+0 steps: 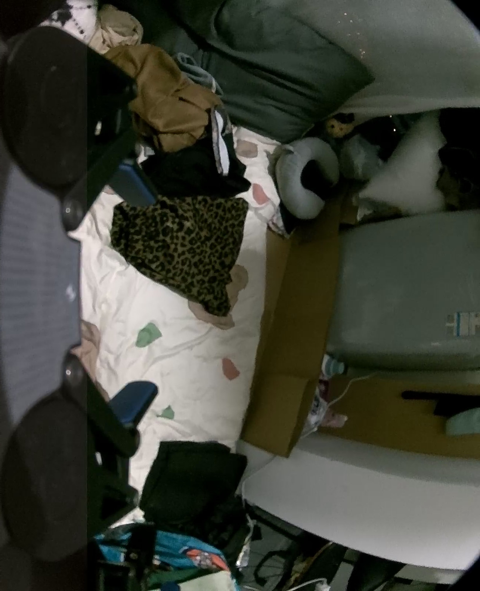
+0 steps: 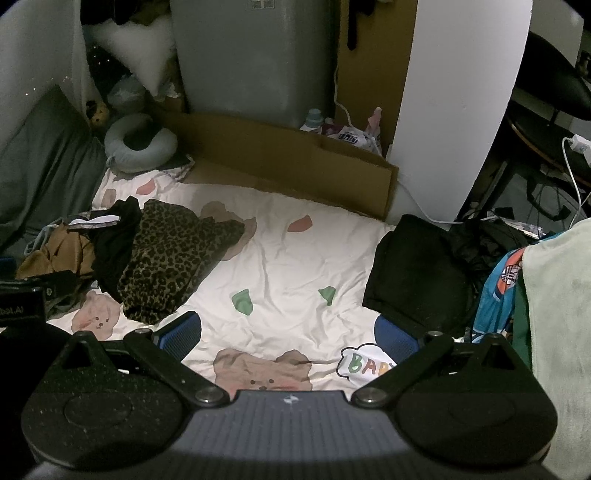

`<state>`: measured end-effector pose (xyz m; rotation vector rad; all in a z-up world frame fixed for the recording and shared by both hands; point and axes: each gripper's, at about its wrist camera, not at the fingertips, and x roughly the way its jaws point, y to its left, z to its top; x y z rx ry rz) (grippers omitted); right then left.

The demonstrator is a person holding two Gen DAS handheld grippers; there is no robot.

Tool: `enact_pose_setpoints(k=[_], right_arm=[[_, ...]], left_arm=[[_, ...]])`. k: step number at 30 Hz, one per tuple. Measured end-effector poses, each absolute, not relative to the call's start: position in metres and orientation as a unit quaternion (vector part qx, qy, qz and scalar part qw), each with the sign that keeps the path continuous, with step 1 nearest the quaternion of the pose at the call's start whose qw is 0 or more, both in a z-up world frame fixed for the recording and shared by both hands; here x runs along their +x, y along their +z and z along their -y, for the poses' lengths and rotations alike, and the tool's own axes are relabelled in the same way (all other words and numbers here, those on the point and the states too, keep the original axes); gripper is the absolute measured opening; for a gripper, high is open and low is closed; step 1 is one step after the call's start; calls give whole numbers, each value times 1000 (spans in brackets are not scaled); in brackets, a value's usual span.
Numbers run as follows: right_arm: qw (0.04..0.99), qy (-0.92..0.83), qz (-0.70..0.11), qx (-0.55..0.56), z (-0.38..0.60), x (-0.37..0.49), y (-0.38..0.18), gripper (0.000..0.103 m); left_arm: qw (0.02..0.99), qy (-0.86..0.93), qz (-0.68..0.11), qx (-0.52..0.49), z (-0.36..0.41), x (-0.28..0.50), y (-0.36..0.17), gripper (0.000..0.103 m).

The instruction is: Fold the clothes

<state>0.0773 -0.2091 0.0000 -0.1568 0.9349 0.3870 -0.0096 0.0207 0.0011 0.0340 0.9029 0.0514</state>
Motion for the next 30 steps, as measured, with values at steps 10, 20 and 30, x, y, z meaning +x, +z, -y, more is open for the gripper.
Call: enact_pose_setpoints(k=[10,20,30], right_arm=[[873,198,-440,-77,209,76,1,103],[870,196,-449,-61,214,79,1,103],[867,203,-448,-78,212,84,11,103]], left_arm=[[899,22,-438,7,-18,-8,1,102],[891,24,-454,-23,-32,-7,1,102],[887,14,-461,-26,-36,-3,5,102]])
